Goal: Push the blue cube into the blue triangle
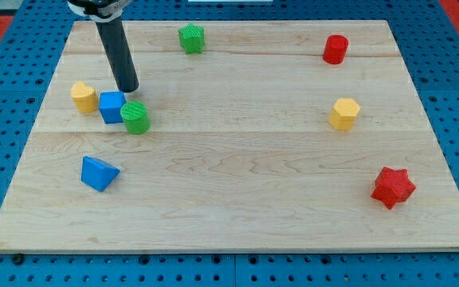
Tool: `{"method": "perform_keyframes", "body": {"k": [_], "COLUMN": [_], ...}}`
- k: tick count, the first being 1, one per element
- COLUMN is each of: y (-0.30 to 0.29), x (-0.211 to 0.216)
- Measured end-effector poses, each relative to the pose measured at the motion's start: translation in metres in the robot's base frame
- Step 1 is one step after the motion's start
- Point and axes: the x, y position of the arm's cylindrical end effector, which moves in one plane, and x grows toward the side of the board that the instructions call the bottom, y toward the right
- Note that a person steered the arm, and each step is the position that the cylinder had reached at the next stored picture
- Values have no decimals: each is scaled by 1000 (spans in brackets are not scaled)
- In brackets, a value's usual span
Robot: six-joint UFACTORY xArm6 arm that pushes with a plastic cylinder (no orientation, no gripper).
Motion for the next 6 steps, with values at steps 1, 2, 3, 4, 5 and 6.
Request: {"method": "perform_keyframes", "body": {"k": [1,2,3,4,5,6], "y": [-23,-53,-55,-96,-76,-39], "x": [39,77,75,72,121,117]}}
